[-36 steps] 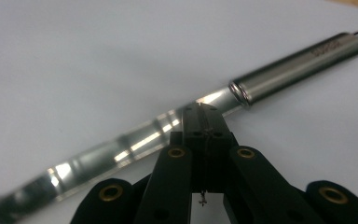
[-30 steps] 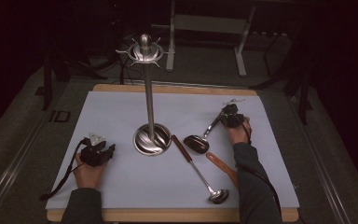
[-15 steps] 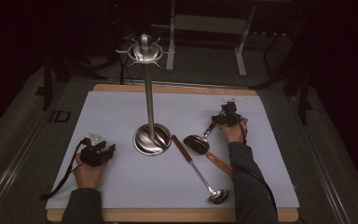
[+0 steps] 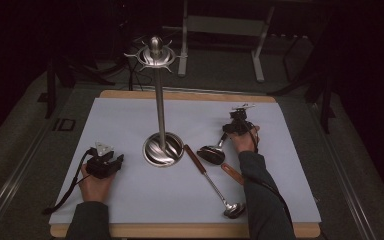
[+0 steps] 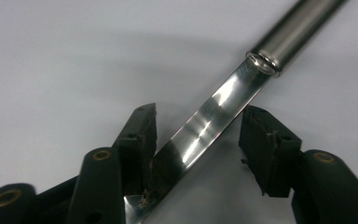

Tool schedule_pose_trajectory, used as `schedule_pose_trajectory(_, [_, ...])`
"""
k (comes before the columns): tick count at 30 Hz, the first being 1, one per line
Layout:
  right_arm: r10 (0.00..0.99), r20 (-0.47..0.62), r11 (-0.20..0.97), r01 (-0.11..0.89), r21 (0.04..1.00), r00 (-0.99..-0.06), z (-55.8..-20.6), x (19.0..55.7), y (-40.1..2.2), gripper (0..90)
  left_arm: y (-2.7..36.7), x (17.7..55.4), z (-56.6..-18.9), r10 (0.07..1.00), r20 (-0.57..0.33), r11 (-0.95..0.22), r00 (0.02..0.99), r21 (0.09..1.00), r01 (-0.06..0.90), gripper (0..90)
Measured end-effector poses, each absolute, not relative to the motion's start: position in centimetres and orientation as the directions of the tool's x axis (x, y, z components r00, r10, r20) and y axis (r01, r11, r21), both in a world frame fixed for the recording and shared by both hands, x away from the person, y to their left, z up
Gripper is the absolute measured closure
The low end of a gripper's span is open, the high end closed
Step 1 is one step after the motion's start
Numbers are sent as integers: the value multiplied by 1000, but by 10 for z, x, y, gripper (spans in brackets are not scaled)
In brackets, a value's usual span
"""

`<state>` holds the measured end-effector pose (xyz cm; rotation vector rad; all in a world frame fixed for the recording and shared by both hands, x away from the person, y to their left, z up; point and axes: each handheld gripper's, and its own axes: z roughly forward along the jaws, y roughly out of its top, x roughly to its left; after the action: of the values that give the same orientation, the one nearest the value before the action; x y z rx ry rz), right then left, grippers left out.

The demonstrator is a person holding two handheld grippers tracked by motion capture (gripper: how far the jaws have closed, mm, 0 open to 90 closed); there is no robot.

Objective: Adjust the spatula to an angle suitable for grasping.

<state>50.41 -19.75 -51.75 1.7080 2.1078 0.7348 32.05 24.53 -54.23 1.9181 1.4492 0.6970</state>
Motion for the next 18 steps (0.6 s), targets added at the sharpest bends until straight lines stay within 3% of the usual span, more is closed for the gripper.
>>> schedule_pose_trajectory(18, [908,61,318,777,543,-414,-514,500,-166,597,245,320,-542,966,40,-198,256,748,634,574])
